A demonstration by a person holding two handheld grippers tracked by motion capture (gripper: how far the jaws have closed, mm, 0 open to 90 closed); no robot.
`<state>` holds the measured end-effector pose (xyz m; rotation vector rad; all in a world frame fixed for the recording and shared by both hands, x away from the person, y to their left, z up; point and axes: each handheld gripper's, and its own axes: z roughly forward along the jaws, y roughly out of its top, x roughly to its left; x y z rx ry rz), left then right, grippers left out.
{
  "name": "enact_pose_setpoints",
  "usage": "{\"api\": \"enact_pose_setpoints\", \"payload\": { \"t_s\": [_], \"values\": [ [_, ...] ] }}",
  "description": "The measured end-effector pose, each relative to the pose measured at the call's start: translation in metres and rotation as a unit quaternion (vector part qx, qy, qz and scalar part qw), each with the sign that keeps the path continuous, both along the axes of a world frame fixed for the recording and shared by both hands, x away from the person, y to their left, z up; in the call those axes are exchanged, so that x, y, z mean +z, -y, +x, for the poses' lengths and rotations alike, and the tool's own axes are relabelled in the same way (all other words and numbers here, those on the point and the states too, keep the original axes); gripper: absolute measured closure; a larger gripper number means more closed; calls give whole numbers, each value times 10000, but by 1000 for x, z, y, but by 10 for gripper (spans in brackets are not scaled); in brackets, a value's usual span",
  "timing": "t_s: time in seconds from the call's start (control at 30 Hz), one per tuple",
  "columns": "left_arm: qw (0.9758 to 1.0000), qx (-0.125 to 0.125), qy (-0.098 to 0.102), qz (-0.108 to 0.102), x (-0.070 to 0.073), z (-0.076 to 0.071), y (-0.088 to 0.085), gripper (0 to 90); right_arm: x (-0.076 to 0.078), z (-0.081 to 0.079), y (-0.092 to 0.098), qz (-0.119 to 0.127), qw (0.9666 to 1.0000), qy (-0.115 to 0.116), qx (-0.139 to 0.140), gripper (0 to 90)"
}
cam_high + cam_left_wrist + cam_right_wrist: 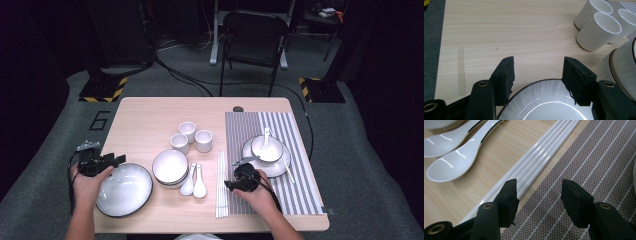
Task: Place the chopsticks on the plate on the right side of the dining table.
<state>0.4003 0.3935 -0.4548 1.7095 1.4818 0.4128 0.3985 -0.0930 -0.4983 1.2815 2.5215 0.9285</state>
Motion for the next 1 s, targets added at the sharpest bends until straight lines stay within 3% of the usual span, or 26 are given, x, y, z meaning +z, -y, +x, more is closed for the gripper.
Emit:
{"api": "enact_pose_setpoints", "payload": {
  "t_s": [1.0],
  "values": [
    [10000, 19, 11, -38, 0, 0, -1, 433, -6, 0, -10, -266, 9996, 124, 53, 479]
  ]
}}
